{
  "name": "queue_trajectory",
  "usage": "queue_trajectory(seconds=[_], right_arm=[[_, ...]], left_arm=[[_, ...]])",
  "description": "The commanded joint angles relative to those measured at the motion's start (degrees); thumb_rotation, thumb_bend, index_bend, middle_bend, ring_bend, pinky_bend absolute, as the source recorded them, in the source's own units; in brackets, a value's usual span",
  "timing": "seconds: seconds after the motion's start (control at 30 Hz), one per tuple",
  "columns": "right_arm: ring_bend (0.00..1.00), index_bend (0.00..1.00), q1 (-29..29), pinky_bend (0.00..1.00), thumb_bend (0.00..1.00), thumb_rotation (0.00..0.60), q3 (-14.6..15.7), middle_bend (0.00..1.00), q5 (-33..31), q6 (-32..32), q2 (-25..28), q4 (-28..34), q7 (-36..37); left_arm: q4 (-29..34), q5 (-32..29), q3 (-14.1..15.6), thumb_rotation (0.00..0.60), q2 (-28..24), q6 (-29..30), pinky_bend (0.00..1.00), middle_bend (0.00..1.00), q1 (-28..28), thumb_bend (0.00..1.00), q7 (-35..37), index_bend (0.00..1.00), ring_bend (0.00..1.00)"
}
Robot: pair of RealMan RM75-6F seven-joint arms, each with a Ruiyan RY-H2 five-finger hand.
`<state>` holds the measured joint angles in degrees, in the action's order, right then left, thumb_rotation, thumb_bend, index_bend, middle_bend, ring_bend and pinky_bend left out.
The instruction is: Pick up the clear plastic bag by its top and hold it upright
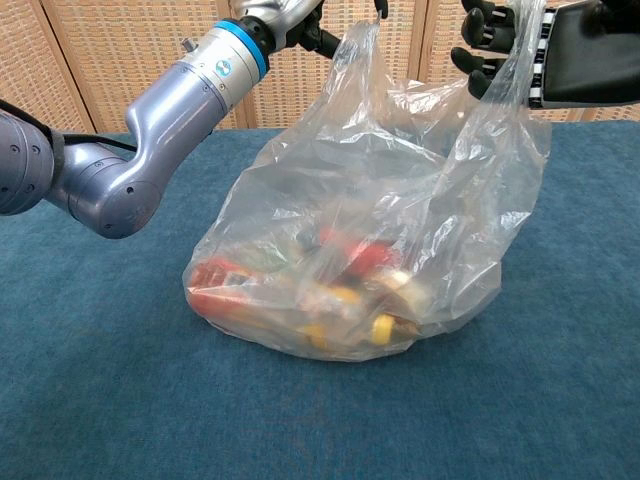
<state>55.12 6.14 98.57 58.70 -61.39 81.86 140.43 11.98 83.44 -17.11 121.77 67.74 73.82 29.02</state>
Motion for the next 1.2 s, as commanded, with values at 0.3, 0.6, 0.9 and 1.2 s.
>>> queue_trajectory(seconds=[0.3,0.6,0.9,1.2], right_arm=[[0.39,0.39,-0.08,0.44,0.19,0.6,0.14,0.51,-0.32,-0.12,-0.2,-0.07,-0.32],[0.39,0.39,0.11,0.44,0.19,0.6,-0.05,0.51,-0.59,-0.31,-0.19,0.16,-0.75],[0.39,0.39,-0.02,0.44,0.19,0.6,-0.3,0.51,-0.86,-0.11,0.02,1.11,-1.54],[0.39,0.39,-0.03,0.44,0.19,0.6,-0.45,0.51,-1.02,-0.51,-0.67,1.63,-2.29]], left_arm=[[-0.21,-3.46,-2.33,0.6,0.48,3.04,0.08,0.0,1.28,0.46,3.27,0.59,0.0],[-0.27,-0.57,2.21,0.6,-1.45,3.55,0.08,0.0,-0.9,0.52,2.67,0.76,0.0],[5.03,5.53,10.1,0.6,-9.63,6.32,0.08,0.0,-6.86,0.52,1.98,0.76,0.0],[20.59,7.06,12.62,0.6,-20.28,6.38,0.06,0.0,-10.43,0.52,-5.24,0.76,0.0]])
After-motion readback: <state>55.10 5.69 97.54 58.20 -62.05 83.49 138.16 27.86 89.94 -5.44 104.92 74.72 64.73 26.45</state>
